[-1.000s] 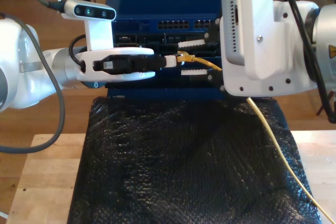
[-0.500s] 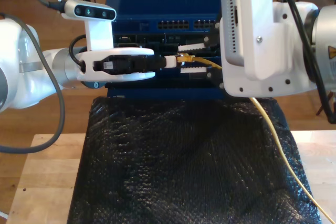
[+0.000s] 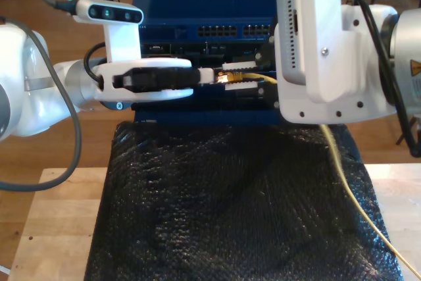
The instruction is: Grab the cable and plug it in
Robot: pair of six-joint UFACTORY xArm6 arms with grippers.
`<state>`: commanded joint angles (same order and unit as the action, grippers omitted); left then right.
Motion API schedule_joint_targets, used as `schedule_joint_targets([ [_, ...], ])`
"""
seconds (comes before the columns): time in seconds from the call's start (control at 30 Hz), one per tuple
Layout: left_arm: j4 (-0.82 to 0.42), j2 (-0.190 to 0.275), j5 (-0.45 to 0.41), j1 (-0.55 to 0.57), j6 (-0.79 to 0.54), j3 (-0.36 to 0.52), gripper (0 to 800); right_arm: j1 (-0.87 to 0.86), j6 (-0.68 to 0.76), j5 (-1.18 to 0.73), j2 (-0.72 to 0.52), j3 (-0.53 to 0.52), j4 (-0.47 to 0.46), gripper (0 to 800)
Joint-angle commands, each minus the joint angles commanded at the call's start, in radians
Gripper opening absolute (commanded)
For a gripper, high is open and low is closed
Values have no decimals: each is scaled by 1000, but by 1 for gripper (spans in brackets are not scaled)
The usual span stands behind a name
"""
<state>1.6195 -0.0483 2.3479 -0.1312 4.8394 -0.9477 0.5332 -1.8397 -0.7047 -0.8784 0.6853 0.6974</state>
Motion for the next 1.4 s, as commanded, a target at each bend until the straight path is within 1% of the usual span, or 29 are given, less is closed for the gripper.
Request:
schedule_joint_targets([
  [0.1, 2, 0, -3, 0, 0, 0, 417, 0, 0, 0, 0, 0, 15, 1],
  [0.2, 2, 0, -6, 0, 2, 0, 463, 0, 0, 0, 0, 0, 20, 1],
  [0.27, 2, 0, -9, 0, 2, -2, 530, 0, 0, 0, 0, 0, 20, 1],
  [0.3, 3, 0, -9, -2, 2, 0, 539, 0, 0, 0, 0, 0, 20, 1],
  [1.4, -3, 0, -9, 2, 5, -2, 543, -12, 0, 0, 2, 6, 31, 1],
])
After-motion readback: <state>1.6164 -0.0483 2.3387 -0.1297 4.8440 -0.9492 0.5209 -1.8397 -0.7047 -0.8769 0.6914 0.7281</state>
